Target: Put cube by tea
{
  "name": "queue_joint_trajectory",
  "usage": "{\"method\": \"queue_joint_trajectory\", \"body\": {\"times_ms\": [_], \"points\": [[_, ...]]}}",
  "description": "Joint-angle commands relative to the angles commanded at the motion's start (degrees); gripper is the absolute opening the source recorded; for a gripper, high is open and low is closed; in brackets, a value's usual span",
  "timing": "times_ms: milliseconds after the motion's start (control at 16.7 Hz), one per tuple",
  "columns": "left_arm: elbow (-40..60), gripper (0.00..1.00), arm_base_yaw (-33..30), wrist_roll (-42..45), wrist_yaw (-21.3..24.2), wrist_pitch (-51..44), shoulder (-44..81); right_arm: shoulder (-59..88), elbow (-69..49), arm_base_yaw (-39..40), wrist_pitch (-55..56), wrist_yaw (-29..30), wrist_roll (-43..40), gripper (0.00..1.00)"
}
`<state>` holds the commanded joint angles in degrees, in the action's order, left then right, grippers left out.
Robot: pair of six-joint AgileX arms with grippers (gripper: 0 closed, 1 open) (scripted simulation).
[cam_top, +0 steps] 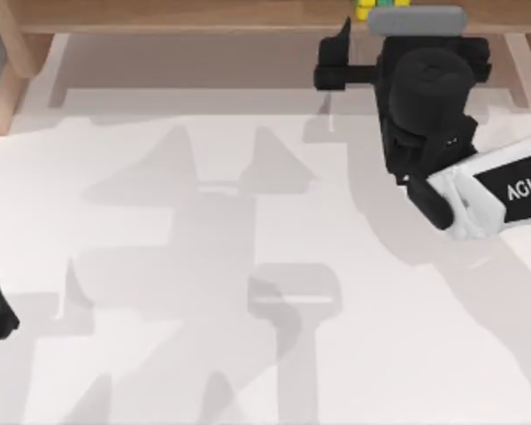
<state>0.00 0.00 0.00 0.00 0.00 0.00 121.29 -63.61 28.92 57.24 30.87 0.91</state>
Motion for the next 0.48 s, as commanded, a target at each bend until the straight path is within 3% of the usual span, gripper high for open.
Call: {"method": "queue_joint_trajectory", "body": {"times_ms": [480], "points": [[0.0,1.00,0.0,0.0,0.0,0.0,0.0,0.9,-3.9,-1.6,-2.9,-1.6,0.0,1.00]]}}
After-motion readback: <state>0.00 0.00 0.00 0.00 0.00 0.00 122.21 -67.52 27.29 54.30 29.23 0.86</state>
